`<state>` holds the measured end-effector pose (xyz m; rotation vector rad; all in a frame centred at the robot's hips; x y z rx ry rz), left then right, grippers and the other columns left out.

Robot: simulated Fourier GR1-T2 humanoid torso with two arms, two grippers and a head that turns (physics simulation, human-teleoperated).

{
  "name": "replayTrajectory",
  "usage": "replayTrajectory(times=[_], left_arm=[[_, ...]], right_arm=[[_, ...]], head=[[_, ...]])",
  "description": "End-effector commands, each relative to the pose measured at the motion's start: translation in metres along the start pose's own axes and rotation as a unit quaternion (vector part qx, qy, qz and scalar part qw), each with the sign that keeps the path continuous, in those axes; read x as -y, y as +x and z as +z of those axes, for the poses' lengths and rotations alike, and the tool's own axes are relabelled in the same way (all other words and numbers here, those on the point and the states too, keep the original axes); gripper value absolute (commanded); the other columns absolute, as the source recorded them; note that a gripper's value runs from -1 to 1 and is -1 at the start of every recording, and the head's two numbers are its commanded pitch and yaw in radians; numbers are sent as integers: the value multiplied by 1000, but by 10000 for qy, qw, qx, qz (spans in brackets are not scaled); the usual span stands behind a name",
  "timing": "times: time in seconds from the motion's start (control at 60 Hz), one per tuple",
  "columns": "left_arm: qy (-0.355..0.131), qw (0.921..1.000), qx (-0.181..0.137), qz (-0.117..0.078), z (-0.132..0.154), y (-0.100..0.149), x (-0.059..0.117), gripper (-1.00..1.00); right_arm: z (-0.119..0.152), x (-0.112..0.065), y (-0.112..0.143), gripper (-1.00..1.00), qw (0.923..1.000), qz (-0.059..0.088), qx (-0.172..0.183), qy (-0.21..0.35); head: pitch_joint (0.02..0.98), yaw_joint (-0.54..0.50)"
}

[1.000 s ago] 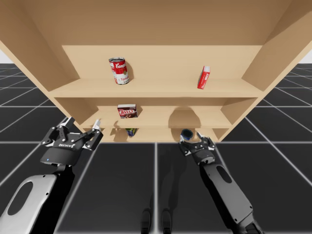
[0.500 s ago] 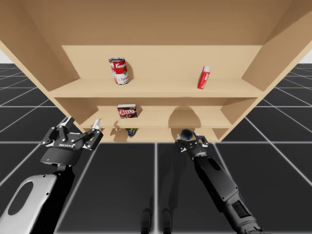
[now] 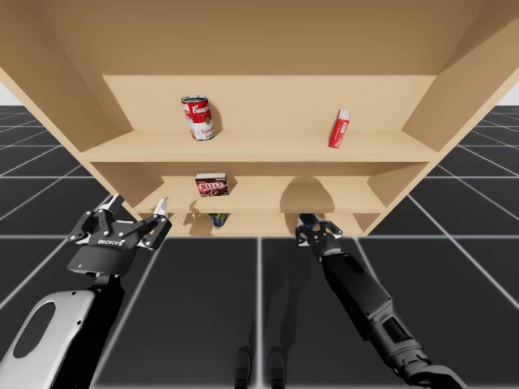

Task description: Retrieve the tuna can from the shelves.

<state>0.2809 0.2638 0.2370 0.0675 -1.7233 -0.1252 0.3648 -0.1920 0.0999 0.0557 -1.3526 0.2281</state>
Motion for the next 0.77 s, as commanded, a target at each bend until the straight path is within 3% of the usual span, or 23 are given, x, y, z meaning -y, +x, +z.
replayTrajectory(times=[0.017,0.3,0.4,0.583,0.617,0.667,0.767], left_arm=[[-4,10000,4,5,0,0,0,-1000],[-3,10000,4,2,0,0,0,-1000],[7,10000,-1,6,0,0,0,-1000],[17,10000,-12,0,0,0,0,-1000],[20,10000,-12,1,0,0,0,-1000],[28,10000,-9,-2,0,0,0,-1000],[40,10000,-6,-17,0,0,0,-1000]], right_arm=[[1,8,-8,1000,9986,-168,-84,-502],[25,20,17,1000,9952,-238,538,-780],[40,22,21,1000,9938,-184,719,-822],[69,17,29,1000,9942,-28,778,-746],[77,15,30,1000,9946,-72,768,-701],[90,13,31,1000,9949,-2,763,-656],[113,11,31,1000,9955,-25,755,-571]], head=[[760,-299],[755,-302],[755,-301],[747,-302],[747,-303],[745,-304],[744,-299]])
